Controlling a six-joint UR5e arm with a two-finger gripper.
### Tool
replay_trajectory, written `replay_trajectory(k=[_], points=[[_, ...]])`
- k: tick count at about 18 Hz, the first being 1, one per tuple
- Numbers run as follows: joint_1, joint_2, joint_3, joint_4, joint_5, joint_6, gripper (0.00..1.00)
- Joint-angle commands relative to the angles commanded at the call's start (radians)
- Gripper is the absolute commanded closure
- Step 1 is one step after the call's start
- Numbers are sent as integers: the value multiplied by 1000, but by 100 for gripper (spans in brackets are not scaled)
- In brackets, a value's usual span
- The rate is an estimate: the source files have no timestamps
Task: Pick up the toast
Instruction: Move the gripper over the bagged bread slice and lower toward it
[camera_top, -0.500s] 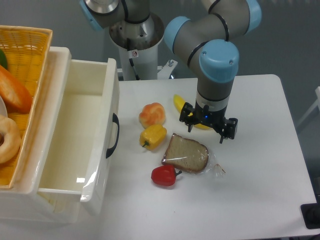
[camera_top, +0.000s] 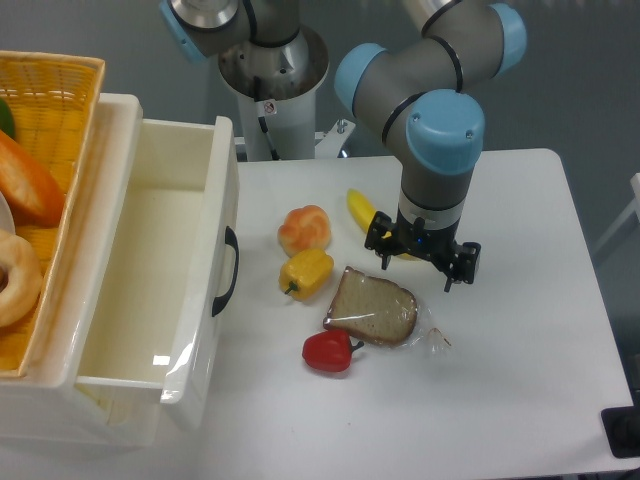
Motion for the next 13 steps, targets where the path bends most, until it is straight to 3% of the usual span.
replay_trajectory(k=[6, 13], points=[[3, -12, -29, 12, 0, -3, 0], [5, -84, -32, 43, -14, -3, 0]])
